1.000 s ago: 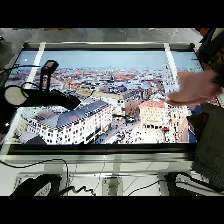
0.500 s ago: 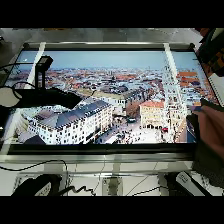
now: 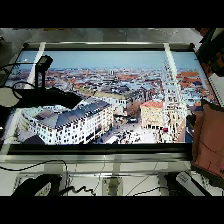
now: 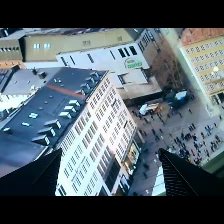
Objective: Fold the clothes and pants, and hang the long-sleeved shirts on hangers.
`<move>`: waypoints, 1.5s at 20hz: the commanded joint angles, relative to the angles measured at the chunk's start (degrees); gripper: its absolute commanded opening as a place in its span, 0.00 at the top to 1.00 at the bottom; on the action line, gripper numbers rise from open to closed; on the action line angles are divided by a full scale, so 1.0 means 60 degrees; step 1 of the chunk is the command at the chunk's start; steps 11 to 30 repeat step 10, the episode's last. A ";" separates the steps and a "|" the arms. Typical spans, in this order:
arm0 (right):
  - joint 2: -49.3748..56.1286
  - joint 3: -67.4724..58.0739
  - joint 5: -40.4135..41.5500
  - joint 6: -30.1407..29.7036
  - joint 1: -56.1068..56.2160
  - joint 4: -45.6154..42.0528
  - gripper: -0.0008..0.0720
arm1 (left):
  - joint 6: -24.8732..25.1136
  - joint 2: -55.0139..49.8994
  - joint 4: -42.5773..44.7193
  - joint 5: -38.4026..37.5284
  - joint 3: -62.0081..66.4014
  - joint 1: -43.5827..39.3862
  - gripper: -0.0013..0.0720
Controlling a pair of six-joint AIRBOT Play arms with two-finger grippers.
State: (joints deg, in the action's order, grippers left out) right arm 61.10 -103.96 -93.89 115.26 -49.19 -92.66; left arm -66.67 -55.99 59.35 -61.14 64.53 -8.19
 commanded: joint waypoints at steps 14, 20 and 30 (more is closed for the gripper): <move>0.0481 0.0233 0.0863 -0.3887 0.6470 -0.0022 0.96 | 0.0004 0.0007 0.0000 0.0007 0.0004 0.0011 0.04; 0.0481 0.0233 0.0863 -0.3887 0.6470 -0.0022 0.96 | 0.0004 0.0007 0.0000 0.0007 0.0004 0.0011 0.04; 0.0481 0.0233 0.0863 -0.3887 0.6470 -0.0022 0.96 | 0.0004 0.0007 0.0000 0.0007 0.0004 0.0011 0.04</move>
